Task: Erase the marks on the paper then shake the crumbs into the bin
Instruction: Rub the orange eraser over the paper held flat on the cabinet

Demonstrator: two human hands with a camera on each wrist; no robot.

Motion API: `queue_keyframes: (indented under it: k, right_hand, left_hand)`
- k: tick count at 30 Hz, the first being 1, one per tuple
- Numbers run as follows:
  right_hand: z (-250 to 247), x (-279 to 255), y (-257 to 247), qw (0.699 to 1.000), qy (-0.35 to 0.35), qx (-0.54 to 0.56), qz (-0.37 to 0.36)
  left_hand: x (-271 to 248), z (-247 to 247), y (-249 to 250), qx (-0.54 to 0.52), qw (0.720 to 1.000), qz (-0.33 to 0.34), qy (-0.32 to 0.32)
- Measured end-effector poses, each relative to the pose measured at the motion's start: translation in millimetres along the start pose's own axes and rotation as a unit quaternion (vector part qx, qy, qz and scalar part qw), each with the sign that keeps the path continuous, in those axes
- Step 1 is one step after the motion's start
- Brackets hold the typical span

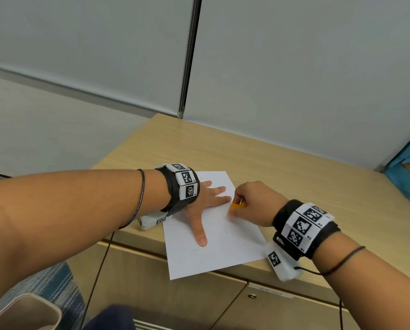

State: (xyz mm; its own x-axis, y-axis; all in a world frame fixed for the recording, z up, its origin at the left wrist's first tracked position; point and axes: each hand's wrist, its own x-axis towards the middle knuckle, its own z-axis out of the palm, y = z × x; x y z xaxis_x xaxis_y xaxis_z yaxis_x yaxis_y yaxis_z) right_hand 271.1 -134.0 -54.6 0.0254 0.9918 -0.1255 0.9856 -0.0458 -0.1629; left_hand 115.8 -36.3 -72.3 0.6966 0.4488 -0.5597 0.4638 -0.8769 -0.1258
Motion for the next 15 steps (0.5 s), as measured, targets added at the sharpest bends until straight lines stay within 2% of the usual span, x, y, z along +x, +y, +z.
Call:
queue_keyframes:
  k: [7,11,15]
  right_hand:
    - [-9.1,-10.9,10.9,0.997,-0.007,0.042,0.062]
    - [-3.1,-16.8,12.0,0.996,-0.038,0.048,0.067]
    - [2.2,-18.2,10.7,0.996,-0.050,0.049,0.062]
  left_hand:
    - [-10.1,4.1,22.4,-0.025,0.997,-0.068,0.029]
    - [-10.5,9.2,38.9,-0.029,0.991,-0.110,0.068]
    - [-10.0,7.6,41.0,-0.014,0.990,-0.099,0.101]
